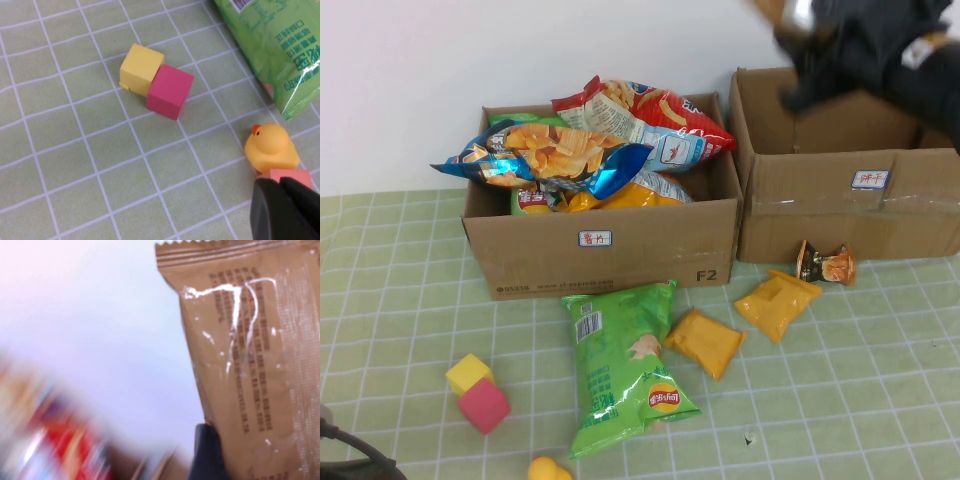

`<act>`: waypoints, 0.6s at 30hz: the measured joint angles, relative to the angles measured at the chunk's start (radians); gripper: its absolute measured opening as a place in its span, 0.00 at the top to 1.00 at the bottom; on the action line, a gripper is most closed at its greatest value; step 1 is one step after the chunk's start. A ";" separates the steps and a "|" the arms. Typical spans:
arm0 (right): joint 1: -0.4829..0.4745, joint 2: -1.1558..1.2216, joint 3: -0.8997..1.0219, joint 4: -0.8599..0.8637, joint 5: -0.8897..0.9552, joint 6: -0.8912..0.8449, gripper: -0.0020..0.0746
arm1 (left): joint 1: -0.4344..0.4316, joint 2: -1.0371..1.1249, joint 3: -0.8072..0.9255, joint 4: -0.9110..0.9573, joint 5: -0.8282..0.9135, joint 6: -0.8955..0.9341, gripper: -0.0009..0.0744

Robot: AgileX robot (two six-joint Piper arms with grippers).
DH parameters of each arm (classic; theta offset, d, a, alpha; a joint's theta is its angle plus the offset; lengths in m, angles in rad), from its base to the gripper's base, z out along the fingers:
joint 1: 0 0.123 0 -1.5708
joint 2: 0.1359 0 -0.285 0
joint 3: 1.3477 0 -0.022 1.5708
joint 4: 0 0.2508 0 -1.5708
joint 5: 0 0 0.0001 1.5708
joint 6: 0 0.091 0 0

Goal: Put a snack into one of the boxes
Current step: Place the biscuit in the biscuit box

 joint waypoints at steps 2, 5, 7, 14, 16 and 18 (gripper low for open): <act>-0.004 0.050 -0.056 0.096 -0.102 0.007 0.37 | 0.000 0.000 0.000 0.000 -0.002 0.000 0.99; -0.015 0.148 -0.135 0.242 -0.182 0.010 0.37 | 0.000 0.000 0.000 0.000 -0.003 0.000 0.99; -0.023 0.220 -0.187 0.338 -0.206 0.010 0.37 | 0.000 0.000 0.000 0.000 -0.004 0.000 0.99; -0.034 0.423 -0.376 0.935 -0.159 -0.185 0.33 | 0.000 0.000 0.000 -0.004 -0.008 0.001 0.99; -0.035 0.431 -0.416 1.121 -0.155 -0.315 0.32 | 0.000 0.000 0.000 -0.004 -0.008 0.001 0.99; -0.035 0.431 -0.459 1.269 -0.163 -0.445 0.34 | 0.000 0.000 0.000 -0.004 -0.008 0.002 0.99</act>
